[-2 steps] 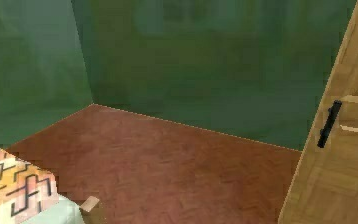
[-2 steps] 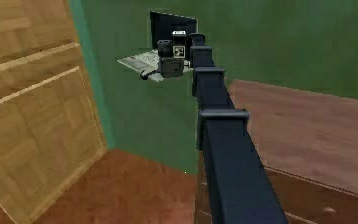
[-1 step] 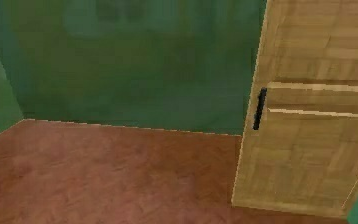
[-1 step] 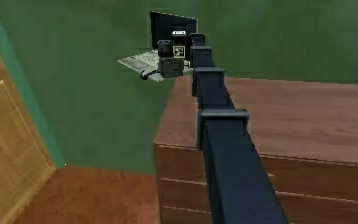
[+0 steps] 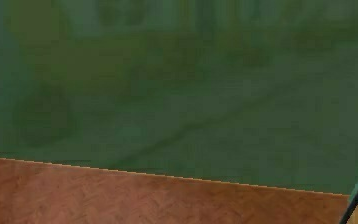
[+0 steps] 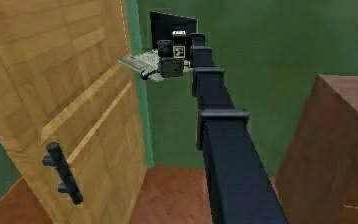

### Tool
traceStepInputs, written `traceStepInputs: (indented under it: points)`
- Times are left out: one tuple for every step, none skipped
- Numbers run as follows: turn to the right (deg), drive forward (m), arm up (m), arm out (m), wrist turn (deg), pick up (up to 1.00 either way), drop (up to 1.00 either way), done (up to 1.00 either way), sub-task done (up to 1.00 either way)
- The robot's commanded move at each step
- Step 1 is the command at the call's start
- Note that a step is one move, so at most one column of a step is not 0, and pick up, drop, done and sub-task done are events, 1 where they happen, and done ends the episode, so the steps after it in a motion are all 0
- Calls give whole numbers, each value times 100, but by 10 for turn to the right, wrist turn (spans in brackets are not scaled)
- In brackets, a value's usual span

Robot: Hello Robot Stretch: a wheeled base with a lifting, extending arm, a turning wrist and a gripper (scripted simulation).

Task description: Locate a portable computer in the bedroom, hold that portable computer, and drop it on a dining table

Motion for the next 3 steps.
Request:
traceStepInputs:
  points:
    - [60, 0, 0, 0, 0, 0, 0, 0, 0]
    - [0, 5, 0, 0, 0, 0, 0, 0, 0]
    - [90, 0, 0, 0, 0, 0, 0, 0, 0]
